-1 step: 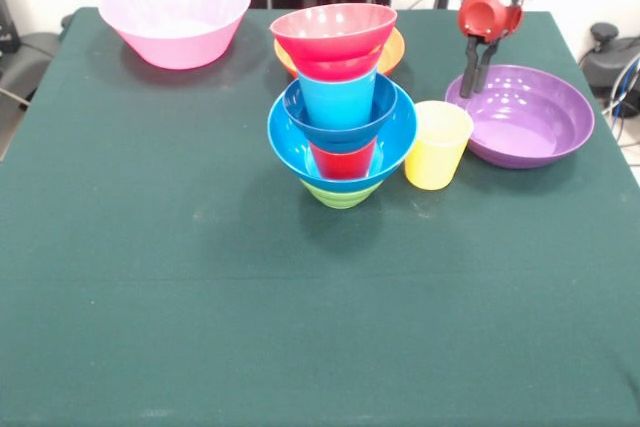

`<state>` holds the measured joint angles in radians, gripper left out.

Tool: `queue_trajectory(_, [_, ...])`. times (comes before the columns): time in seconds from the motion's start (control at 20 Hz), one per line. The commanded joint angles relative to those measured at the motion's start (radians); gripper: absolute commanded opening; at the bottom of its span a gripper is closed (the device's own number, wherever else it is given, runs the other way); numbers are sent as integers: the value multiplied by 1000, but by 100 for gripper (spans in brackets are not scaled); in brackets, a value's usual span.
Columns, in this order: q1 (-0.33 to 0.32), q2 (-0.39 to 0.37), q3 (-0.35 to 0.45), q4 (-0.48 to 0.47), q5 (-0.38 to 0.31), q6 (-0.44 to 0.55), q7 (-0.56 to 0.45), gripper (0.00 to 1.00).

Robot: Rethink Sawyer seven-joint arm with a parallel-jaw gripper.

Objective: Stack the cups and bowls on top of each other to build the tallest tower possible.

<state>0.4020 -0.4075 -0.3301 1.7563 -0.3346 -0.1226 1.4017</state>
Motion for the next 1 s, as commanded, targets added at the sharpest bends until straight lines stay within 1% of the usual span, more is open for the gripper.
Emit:
queue_trajectory(0.05, [8, 21, 34, -70, -12, -15, 123, 100])
queue_trajectory(0.4, [4, 32, 24, -88, -11, -17, 118, 100])
queue_trajectory(0.8, [-29, 12, 45, -108, -29, 16, 99, 100])
queue_trajectory(1.0, [-42, 15, 61, -117, -36, 20, 94, 100])
